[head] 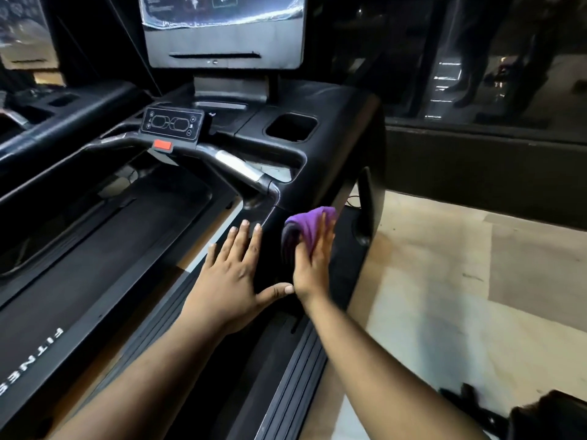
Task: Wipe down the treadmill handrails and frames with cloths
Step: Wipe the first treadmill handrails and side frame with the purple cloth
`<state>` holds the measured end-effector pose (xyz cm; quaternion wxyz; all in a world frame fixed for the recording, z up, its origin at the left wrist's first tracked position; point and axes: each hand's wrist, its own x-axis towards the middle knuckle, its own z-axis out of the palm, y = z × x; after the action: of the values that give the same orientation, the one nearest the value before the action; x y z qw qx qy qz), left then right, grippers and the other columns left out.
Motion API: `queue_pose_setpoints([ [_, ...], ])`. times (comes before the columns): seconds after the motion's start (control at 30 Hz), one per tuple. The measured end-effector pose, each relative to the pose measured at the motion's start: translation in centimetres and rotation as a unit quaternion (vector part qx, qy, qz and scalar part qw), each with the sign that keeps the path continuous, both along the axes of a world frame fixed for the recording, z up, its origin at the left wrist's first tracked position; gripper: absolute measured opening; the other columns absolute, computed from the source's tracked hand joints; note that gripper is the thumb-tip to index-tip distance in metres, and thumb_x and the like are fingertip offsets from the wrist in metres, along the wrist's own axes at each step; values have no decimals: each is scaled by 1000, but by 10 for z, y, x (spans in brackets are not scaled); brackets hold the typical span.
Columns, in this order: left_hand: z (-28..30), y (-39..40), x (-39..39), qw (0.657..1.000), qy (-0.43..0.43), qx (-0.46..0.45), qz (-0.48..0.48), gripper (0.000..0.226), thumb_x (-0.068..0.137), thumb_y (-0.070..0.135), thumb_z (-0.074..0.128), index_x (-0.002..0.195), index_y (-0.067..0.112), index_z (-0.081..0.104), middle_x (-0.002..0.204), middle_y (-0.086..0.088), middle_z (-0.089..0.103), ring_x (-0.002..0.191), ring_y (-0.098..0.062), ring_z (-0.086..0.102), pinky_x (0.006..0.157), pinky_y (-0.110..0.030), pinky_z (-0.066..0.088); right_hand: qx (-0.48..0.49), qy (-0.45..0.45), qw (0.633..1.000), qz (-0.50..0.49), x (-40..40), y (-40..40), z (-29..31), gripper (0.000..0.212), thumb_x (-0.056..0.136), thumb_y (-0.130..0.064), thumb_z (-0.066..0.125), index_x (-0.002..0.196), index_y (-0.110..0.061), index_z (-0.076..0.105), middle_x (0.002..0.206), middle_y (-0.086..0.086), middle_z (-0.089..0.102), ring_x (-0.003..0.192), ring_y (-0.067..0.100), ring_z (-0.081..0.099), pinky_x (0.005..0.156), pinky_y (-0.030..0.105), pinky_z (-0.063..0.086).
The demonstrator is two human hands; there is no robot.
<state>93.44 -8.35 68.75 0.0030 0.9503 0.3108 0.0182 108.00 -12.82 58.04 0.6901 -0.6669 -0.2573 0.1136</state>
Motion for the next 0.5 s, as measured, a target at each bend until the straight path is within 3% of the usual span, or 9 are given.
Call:
queue_pose_setpoints([
  [0.1, 1, 0, 0, 1000, 1, -4, 1, 121, 72, 104, 11, 162, 27, -17, 171, 0, -16, 156, -14, -18, 127, -46, -1, -43, 147, 987, -40, 62, 19, 17, 64, 110, -36, 43, 164, -22, 12, 172, 1, 8, 159, 21, 9, 129, 39, 7],
  [0.17, 3, 0, 0, 1000, 8, -5, 4, 120, 72, 104, 9, 161, 29, -20, 170, 2, -19, 155, -13, -21, 127, -45, -3, -78, 206, 974, -53, 71, 23, 29, 65, 109, -37, 42, 165, -21, 12, 172, 5, 12, 158, 26, 15, 128, 41, 11],
  [0.23, 3, 1, 1, 1000, 7, -18, 14, 121, 69, 105, 8, 161, 30, -21, 170, 4, -22, 153, -10, -25, 126, -45, -5, -95, 67, 992, -45, 38, 16, 32, 67, 107, -39, 44, 164, -23, 14, 173, 5, 5, 159, 25, 5, 127, 39, 3],
  [0.33, 4, 8, 9, 999, 5, -36, 13, 125, 66, 107, 8, 159, 30, -26, 167, 10, -29, 150, -4, -33, 124, -43, -13, -118, -159, 980, 37, 18, 0, 28, 70, 98, -55, 37, 163, -33, 24, 173, -5, 0, 159, 21, -6, 121, 55, 10],
  [0.43, 7, 16, 34, 998, -4, -55, 21, 127, 64, 108, 6, 157, 29, -30, 163, 13, -34, 148, -2, -35, 125, -44, -15, -222, -274, 933, 71, 87, 23, 54, 64, 100, -56, 37, 161, -38, 28, 173, -9, 5, 159, 22, -6, 119, 70, 14],
  [0.5, 11, 23, 56, 998, -9, -59, 25, 125, 66, 107, 8, 156, 29, -31, 164, 11, -33, 149, -5, -33, 125, -47, -14, -302, -286, 906, 74, 133, 50, 83, 61, 103, -55, 39, 160, -38, 27, 172, -12, 4, 158, 21, -9, 117, 75, 13],
])
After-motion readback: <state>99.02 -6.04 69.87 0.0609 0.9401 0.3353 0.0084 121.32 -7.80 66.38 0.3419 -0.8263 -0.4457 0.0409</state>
